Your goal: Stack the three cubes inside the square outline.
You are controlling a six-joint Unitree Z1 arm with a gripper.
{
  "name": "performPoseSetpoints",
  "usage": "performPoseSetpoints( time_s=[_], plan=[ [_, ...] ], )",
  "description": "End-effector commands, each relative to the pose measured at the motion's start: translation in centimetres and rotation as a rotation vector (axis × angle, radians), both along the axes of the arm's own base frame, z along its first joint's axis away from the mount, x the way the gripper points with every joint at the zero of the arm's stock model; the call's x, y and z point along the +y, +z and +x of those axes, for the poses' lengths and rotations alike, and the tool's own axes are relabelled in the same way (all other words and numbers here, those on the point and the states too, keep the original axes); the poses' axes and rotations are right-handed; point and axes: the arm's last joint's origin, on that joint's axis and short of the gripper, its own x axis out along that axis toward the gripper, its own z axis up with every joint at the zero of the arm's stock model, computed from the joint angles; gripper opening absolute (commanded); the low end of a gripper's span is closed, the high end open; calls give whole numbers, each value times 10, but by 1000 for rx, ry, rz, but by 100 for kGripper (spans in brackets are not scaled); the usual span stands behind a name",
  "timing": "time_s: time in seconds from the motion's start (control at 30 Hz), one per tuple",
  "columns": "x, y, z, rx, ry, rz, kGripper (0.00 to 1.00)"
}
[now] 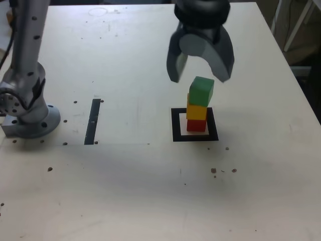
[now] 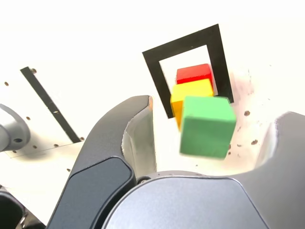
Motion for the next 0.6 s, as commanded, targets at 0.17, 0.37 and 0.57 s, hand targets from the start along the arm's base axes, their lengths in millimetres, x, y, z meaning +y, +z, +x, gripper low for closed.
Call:
performPoseSetpoints(
  time_s=[0.17, 0.37, 0.57],
  plan=[
    [4, 13, -52, 15, 38, 7, 99],
    [7, 0, -95, 34, 96, 12, 100],
    [9, -27, -125, 49, 141, 14, 100]
  ],
)
